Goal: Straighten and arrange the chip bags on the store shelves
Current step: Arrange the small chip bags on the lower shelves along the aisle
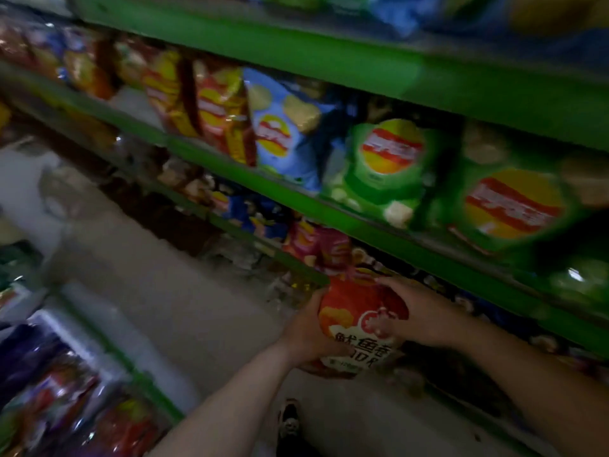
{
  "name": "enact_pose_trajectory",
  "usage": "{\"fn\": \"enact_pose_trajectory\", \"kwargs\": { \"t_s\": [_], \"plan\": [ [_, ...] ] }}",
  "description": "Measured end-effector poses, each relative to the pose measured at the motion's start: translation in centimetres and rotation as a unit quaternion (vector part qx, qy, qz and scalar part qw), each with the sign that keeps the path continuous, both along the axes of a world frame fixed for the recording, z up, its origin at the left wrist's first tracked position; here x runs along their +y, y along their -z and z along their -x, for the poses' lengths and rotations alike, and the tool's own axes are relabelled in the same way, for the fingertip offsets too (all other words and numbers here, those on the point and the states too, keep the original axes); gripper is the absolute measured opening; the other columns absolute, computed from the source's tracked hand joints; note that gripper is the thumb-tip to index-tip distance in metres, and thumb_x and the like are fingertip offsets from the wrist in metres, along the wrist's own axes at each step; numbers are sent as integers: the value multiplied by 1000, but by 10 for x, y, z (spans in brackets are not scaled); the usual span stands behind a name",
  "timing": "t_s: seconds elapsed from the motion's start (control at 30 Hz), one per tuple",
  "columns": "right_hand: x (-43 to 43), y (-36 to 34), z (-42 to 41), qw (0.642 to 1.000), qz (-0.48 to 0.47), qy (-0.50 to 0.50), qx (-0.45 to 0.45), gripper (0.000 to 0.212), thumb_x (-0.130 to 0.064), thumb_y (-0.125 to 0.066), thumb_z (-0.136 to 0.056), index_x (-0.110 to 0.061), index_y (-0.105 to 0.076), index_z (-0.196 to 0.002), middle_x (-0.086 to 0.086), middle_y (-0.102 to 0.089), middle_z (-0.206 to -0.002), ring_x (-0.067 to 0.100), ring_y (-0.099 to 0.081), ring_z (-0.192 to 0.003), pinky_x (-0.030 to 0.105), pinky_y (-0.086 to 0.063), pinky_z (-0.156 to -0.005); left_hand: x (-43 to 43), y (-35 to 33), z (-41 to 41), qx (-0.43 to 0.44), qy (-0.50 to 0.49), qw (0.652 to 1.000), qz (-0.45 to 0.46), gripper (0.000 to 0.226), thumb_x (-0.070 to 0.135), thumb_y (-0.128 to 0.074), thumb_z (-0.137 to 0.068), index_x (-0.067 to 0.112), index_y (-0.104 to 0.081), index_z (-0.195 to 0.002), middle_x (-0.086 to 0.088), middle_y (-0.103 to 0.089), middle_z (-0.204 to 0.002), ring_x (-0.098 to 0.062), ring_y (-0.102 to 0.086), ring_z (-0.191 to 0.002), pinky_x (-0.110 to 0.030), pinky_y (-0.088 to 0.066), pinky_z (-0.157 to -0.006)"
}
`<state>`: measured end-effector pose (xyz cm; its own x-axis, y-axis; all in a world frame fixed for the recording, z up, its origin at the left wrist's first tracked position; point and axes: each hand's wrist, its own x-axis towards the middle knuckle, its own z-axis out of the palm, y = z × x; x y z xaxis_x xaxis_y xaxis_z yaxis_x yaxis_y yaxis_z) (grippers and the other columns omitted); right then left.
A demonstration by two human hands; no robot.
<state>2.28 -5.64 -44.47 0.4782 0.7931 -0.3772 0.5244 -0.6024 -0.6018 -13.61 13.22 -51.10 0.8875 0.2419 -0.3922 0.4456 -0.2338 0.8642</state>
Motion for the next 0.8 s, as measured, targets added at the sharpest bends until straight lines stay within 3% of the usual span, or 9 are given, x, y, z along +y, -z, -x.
{"fn": "enact_pose_trajectory", "kwargs": {
  "t_s": [0.07,0.2,0.27,0.4,0.47,0.53,0.67,0.73,0.8],
  "plan": [
    [58,5,2,1000,-22,5,-10,92,-85,-51,-62,-37,-35,-139,-14,-39,-141,5,-44,-124,33,-43,-101,52,1,21,-2,-60,998,-19,100,46,-93,-40,50,-42,-125,15,-64,-117,2,-62,-106,-16,-53,-84],
    [170,13,7,995,-81,8,-57,78,-65,-60,-74,-24,-42,-138,0,-43,-143,14,-43,-128,33,-38,-103,147,1,56,6,-157,987,-44,103,30,-94,-43,24,-45,-134,6,-67,-114,-4,-65,-102,-33,-55,-91],
    [220,16,9,996,-77,16,-44,74,-61,-64,-75,-27,-42,-137,2,-45,-142,12,-46,-122,28,-38,-96,189,0,70,9,-190,980,-56,101,22,-94,-46,24,-42,-133,5,-67,-111,-9,-65,-101,-31,-55,-88],
    [297,23,16,997,-62,36,9,70,-61,-58,-80,-28,-39,-139,-1,-46,-141,15,-48,-120,25,-40,-86,255,-10,92,17,-247,964,-94,88,25,-94,-45,33,-43,-117,19,-60,-100,0,-59,-91,-6,-44,-72],
    [326,28,18,997,-58,43,20,66,-58,-53,-86,-23,-40,-140,-1,-48,-139,11,-48,-117,18,-37,-82,279,-14,101,11,-283,953,-105,86,28,-91,-41,37,-43,-111,19,-60,-100,-4,-59,-94,-9,-44,-74],
    [353,34,17,998,-49,30,18,62,-58,-45,-90,-21,-40,-140,4,-48,-140,18,-49,-121,25,-37,-86,299,-15,110,21,-307,944,-116,96,29,-94,-42,36,-40,-121,14,-59,-103,-9,-58,-97,-19,-43,-81],
    [411,47,10,996,-17,-51,-68,49,-45,-50,-93,-18,-45,-133,6,-48,-134,26,-50,-117,34,-40,-85,344,-2,122,30,-337,930,-146,107,31,-97,-44,31,-38,-134,16,-57,-104,-8,-56,-98,-19,-39,-83],
    [441,58,7,984,2,-121,-133,42,-37,-53,-90,-17,-47,-126,6,-48,-127,27,-50,-113,35,-43,-84,372,5,126,28,-352,925,-139,108,32,-97,-43,30,-37,-133,21,-54,-101,-3,-55,-93,-14,-41,-77],
    [474,72,2,963,27,-161,-214,53,-34,-56,-87,-14,-40,-133,11,-42,-135,32,-43,-122,40,-42,-92,401,12,129,26,-356,925,-132,104,34,-97,-42,35,-36,-127,27,-52,-100,8,-53,-87,-5,-38,-70]
  ]
}}
